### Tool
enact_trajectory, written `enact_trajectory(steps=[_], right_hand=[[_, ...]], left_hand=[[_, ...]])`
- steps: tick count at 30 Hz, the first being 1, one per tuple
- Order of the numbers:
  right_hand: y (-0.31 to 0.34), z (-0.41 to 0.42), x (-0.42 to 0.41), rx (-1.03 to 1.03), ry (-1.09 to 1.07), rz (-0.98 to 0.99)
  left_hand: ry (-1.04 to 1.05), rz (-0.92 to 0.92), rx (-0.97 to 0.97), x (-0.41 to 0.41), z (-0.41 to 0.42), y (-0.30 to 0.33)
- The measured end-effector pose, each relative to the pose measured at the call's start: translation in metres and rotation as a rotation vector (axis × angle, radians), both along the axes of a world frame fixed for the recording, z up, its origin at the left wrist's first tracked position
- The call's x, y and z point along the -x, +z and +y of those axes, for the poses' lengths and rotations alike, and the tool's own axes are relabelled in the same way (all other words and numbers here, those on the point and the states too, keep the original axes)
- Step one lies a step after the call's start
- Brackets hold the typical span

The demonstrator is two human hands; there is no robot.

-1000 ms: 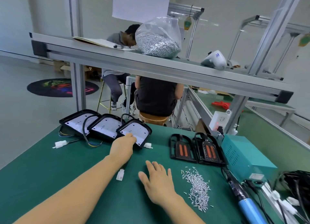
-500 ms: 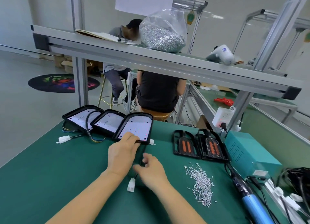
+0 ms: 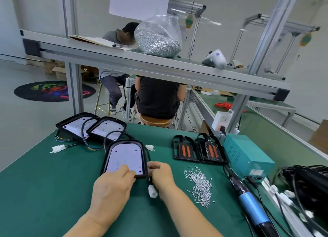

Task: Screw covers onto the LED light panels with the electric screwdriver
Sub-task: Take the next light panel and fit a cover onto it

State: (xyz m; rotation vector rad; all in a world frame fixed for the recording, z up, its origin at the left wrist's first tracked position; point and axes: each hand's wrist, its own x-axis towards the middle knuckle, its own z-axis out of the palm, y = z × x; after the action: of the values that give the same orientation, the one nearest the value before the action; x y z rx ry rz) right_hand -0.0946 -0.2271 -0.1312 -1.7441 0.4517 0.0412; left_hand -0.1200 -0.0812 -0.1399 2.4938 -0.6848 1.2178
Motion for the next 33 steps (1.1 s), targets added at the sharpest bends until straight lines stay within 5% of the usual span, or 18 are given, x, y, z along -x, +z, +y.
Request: enact_trajectory(steps=[13, 17, 20, 22, 24, 27, 33], right_hand=[[0.016, -0.027, 0.013, 0.163, 0.284, -0.011], [0.014, -0.029, 0.01, 0.237, 0.282, 0.034], [0.012, -0.036, 0.007, 0.265, 0.294, 0.1], [0.01, -0.036, 0.008, 0.206, 0.281, 0.113], [0.005, -0.034, 0.008, 0.211, 0.281, 0.103], [0.003, -0.033, 0.007, 0.24, 0.316, 0.044], [0.009, -0.052, -0.009, 0.491, 0.163, -0.084]], left_hand=[[-0.237, 0.393, -0.161, 0.043, -0.043, 0.008], [-0.32, 0.691, 0.28, 0.039, -0.03, 0.027], [-0.208, 0.62, 0.72, 0.011, -0.003, 0.033], [0.0, 0.629, 0.784, -0.012, 0.016, 0.035], [0.143, 0.835, 0.825, -0.032, 0.03, 0.028], [0.146, 1.179, 0.964, -0.047, 0.03, 0.018], [0.055, 1.309, 1.393, -0.061, 0.017, 0.009]])
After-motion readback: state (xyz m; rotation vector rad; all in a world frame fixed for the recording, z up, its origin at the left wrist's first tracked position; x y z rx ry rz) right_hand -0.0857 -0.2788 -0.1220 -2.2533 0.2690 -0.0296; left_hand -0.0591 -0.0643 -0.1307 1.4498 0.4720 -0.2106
